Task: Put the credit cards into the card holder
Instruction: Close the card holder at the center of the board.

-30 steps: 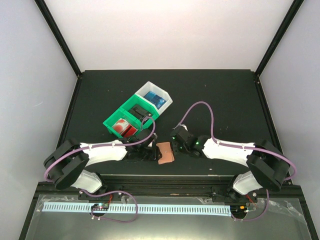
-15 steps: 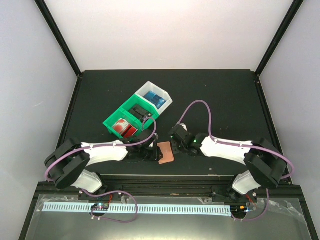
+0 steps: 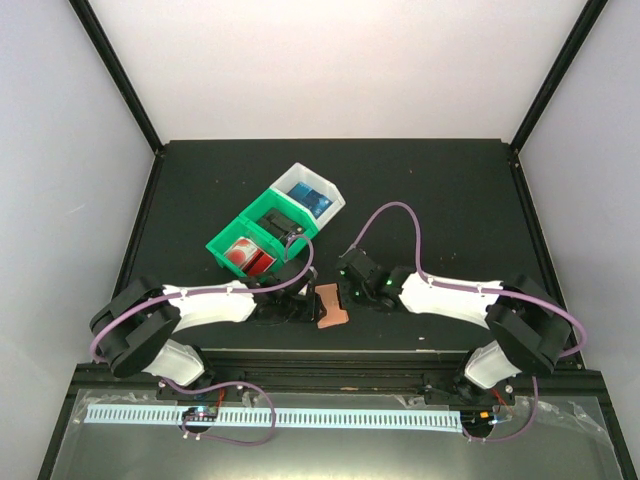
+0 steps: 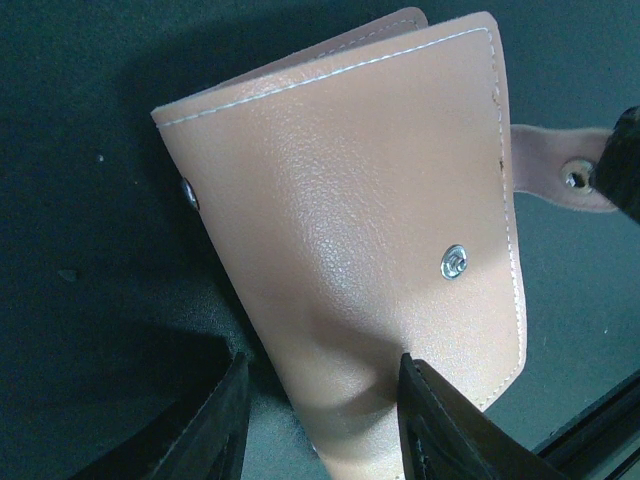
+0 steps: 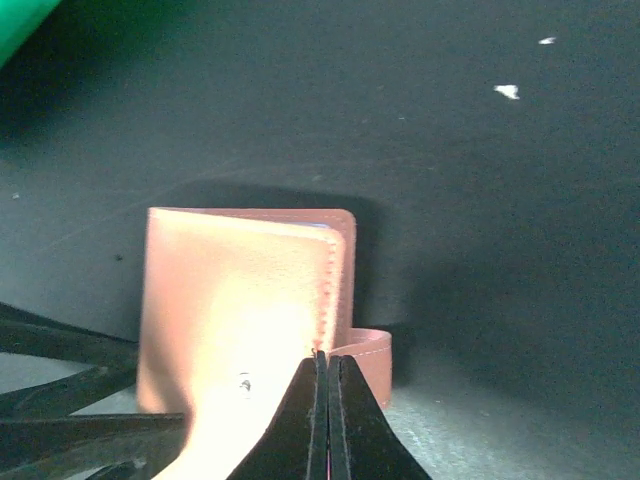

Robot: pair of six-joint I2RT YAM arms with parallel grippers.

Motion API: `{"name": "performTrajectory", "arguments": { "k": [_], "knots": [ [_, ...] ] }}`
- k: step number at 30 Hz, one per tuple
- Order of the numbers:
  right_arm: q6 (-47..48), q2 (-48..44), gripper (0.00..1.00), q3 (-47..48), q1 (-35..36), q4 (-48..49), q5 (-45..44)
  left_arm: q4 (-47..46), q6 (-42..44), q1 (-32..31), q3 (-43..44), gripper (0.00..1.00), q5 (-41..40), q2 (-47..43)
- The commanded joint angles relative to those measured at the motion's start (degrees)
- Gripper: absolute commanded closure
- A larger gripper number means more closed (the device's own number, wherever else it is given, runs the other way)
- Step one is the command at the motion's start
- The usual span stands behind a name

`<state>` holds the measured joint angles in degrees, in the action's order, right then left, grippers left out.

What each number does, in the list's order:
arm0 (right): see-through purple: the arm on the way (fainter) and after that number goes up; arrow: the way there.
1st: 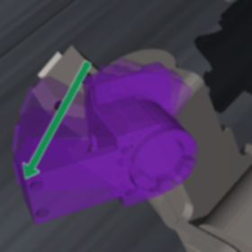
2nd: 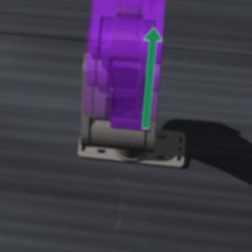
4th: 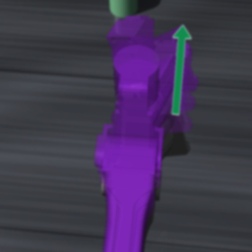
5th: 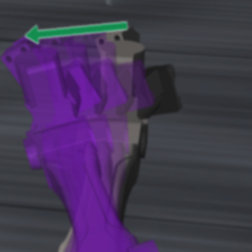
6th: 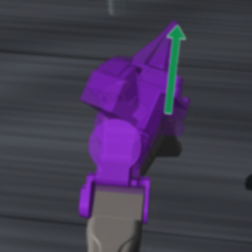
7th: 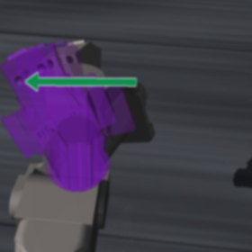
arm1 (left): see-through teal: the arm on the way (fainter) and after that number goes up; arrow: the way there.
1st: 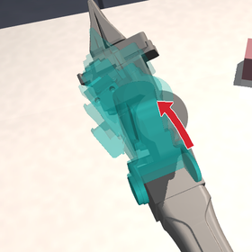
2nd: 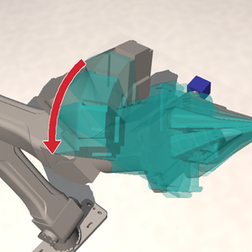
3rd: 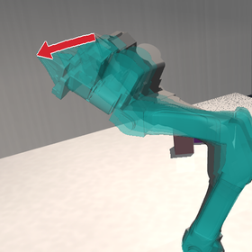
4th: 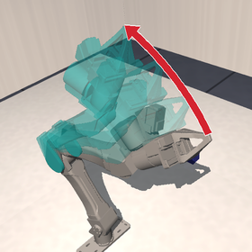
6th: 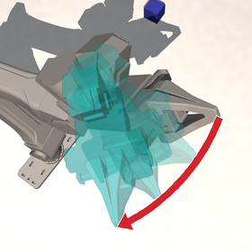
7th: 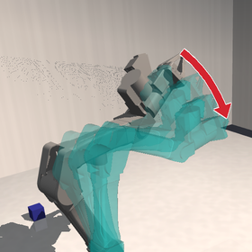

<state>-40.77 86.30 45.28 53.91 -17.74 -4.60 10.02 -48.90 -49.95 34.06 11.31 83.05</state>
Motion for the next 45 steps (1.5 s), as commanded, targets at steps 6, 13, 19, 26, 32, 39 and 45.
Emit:
{"name": "performTrajectory", "arguments": {
  "k": [6, 13, 19, 26, 32, 39, 45],
  "knots": [
    [3.04, 1.17, 0.99, -0.16, -0.13, 4.84, 8.46, 3.65, -1.09, -0.67, -1.41, 0.6, -1.03, 3.28],
    [3.75, 3.86, 0.99, 0.8, -0.15, 4.68, 10.17, 3.51, -1.56, -0.67, -1.54, 0.62, -1.28, 3.26],
    [4.25, 5.07, 0.99, 1.15, -0.13, 4.82, 10.86, 3.51, -1.54, -0.67, -1.63, 0.62, -1.29, 3.18],
    [4.04, 6.3, 0.99, 1.24, -0.13, 6.38, 11.41, 3.4, -1.53, -0.67, -1.63, 0.62, -1.25, 3.33],
    [3.95, 6.9, 0.99, 1.04, -0.15, 6.97, 12.47, 3.23, -1.46, -0.68, -1.66, 0.64, -1.37, 3.3],
    [3.95, 8.23, 0.99, 0.8, -0.13, 7.22, 14.2, 2.91, -1.37, -0.67, -1.63, 0.66, -1.16, 3.78],
    [3.11, 9.46, 0.99, 0.25, -0.13, 8.29, 16.36, 2.66, -1.4, -0.67, -1.63, 0.67, -1.12, 4.21]
  ]
}}
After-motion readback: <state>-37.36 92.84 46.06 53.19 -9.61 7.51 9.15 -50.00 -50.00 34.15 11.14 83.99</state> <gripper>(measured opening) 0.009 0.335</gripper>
